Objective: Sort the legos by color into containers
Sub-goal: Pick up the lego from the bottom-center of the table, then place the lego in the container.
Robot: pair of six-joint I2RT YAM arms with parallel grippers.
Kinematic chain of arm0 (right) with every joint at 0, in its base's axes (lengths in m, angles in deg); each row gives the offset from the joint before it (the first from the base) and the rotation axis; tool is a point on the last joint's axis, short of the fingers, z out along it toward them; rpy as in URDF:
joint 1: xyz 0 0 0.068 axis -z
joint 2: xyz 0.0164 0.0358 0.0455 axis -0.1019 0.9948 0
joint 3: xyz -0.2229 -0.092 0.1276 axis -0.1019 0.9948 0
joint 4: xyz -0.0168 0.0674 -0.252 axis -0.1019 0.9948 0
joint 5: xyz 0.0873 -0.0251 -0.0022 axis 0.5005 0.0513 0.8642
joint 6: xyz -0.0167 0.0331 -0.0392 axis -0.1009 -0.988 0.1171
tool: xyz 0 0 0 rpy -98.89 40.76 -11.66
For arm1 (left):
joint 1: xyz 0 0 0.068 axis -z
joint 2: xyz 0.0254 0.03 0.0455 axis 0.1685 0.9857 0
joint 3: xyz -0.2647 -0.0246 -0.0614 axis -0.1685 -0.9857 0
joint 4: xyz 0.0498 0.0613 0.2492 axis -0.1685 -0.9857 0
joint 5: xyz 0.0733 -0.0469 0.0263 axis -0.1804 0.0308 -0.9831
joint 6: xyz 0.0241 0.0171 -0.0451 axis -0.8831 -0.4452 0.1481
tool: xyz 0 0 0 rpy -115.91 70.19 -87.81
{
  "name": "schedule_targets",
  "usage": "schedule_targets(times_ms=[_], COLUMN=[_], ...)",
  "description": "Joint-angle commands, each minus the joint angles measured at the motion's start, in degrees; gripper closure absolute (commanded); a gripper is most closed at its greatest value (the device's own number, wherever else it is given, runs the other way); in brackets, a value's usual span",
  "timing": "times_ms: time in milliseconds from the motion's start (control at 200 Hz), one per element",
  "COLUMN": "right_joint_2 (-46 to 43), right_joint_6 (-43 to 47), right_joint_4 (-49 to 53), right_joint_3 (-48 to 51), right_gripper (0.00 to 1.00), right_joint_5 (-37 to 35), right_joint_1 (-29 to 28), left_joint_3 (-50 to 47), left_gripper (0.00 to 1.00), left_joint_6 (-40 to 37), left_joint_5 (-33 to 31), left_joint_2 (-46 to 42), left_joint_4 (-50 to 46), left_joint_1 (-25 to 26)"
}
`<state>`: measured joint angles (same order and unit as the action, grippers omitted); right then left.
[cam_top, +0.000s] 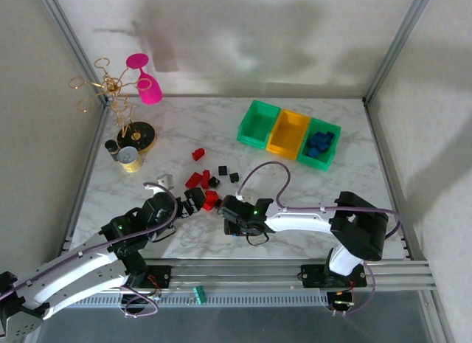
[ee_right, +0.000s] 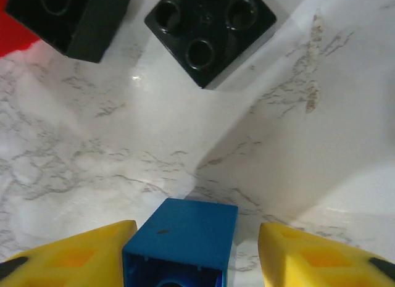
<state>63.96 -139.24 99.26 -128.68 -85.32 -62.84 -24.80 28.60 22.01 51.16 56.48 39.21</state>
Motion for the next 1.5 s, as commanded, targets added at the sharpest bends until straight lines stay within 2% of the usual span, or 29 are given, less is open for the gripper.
schedule_targets(times_ms=[0, 280, 541, 806, 1021, 1131, 1217, 1397, 1497], right_joint_2=[-0.88, -0.78, -7.62, -15.34, -17.29, -14.67, -12.27, -3.24, 1.78], right_joint_6=[0.38, 1.84, 4.13, 12.15, 21.15, 25.31, 27.72, 32.91, 34.01], right_joint_4=[2.94, 4.64, 9.03, 10.07, 5.03, 2.21, -0.56, -2.81, -3.98], right_joint_3=[1.4, -1.05, -1.47, -1.03, -3.32, -6.04, -7.91, -14.73, -17.8], right_gripper=[0.53, 0.67, 0.68, 0.68, 0.67, 0.67, 0.67, 0.66, 0.66], right_joint_5=[-1.78, -3.48, -7.61, -12.02, -12.57, -11.84, -11.09, -12.38, -10.54], right_joint_1=[-0.49, -0.5, 3.48, 17.06, 34.31, 43.54, 48.45, 55.29, 58.38], left_joint_3=[-0.84, -0.4, 1.21, 4.85, 7.55, 8.26, 9.09, 12.58, 13.89], left_gripper=[0.0, 0.0, 0.0, 0.0, 0.0, 0.0, 0.0, 0.0, 0.0], left_joint_6=[1.08, 0.78, -0.54, -2.94, -4.46, -5.24, -5.68, -7.42, -7.79], left_joint_5=[-0.44, -0.39, -0.35, 0.68, 2.03, 3.38, 3.93, 4.48, 4.22], left_joint_2=[0.32, 0.34, 1.83, 7.62, 14.28, 17.4, 19.48, 24.57, 26.69], left_joint_4=[1.0, 0.91, 2.2, 5.7, 10.86, 14.85, 17.22, 18.9, 20.31], left_joint_1=[-0.35, -0.39, -0.32, -0.33, -0.31, -0.39, -0.31, -0.39, -0.39])
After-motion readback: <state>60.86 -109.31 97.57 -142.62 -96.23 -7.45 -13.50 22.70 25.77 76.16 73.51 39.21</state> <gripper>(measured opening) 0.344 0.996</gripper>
